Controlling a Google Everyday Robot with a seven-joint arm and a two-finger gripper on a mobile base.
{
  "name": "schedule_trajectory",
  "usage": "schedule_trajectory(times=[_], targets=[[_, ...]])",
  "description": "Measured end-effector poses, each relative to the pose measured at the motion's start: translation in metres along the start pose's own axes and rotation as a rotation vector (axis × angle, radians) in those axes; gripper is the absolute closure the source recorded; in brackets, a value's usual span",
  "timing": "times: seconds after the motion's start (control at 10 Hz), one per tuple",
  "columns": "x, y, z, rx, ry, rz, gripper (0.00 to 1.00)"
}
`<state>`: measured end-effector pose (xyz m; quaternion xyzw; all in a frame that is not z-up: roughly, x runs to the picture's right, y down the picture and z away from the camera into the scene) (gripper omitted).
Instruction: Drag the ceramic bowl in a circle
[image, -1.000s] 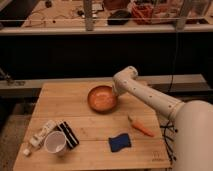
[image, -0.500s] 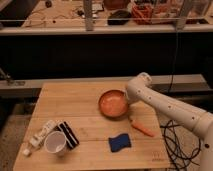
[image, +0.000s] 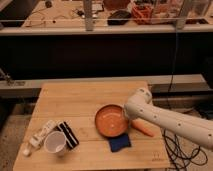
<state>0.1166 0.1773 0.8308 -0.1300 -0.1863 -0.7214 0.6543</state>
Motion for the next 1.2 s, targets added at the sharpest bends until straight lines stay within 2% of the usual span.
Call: schedule_trajectory(times=[0.4, 0.6, 0.8, 0.9, 1.0, 1.2], targets=[[0.032, -0.105, 0.014, 0.086, 0.028, -0.203, 1.0], [0.065, -0.129, 0.018, 0.094, 0.059, -0.267, 1.0], [0.108, -0.13, 0.022, 0.1, 0.088, -0.299, 1.0], [0.133, -0.122, 0.026, 0.114, 0.099, -0.285, 1.0], [0.163, -0.105, 0.032, 0.127, 0.108, -0.247, 1.0], [0.197, -0.07, 0.043, 0.145, 0.106, -0.154, 1.0]])
